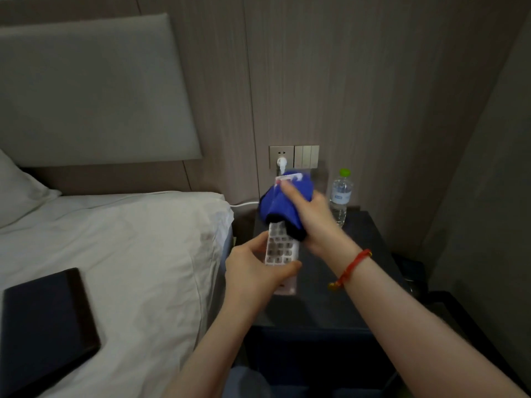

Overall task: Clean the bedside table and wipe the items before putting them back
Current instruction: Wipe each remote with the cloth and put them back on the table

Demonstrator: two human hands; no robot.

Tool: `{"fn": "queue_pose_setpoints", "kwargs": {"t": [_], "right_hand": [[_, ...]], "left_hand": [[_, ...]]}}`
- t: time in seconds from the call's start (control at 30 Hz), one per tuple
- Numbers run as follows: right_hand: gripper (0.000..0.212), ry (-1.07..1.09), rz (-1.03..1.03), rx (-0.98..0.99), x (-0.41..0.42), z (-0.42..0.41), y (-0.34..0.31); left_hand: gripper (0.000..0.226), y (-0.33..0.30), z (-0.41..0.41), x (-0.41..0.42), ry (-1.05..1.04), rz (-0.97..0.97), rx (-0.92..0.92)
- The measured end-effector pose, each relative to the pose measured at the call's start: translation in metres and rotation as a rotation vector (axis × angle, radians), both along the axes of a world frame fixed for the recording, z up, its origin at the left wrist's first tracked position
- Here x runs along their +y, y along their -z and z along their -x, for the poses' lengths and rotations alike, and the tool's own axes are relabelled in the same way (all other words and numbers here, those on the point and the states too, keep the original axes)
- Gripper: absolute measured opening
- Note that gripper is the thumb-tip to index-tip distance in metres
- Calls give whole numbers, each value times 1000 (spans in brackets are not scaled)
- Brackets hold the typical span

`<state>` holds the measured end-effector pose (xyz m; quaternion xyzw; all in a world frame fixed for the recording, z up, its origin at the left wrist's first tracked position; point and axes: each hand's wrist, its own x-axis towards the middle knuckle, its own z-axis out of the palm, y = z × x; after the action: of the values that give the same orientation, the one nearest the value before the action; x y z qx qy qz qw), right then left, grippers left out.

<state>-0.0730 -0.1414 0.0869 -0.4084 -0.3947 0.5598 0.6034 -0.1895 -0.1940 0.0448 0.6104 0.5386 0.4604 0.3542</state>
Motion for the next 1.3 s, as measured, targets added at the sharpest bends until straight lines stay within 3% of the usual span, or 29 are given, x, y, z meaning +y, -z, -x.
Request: {"fn": "queue_pose_setpoints", "kwargs": {"t": [0.13,0.33,0.47,0.57,0.67,0.8,0.93,1.1,1.3], "right_hand": [[28,-209,121,-26,-20,14,30],[31,19,10,-282,-17,8,41],[35,22,-102,-474,-20,7,48],[36,33,-180,-655,-26,14,54],[33,55,-212,-693,-33,23,55],[24,81,-263,-797,-39,20,53],[41,-17,-242,-954,-51,13,63],[46,-65,-194,-1035,-59,4,67],[54,146,-173,-1266,-55,5,51]], "left_hand": [[28,4,-1,5,-103,-63,-14],[38,-12,16,11,173,148,180],[34,-38,27,29,-116,25,128],[13,-49,8,32,-64,1,58],[16,-45,-6,39,-101,-1,4],[16,-51,-2,45,-144,77,-255],[30,-57,11,57,-228,176,-469],[31,-42,7,57,-152,264,-479],[41,-18,-6,50,40,377,-454]]}}
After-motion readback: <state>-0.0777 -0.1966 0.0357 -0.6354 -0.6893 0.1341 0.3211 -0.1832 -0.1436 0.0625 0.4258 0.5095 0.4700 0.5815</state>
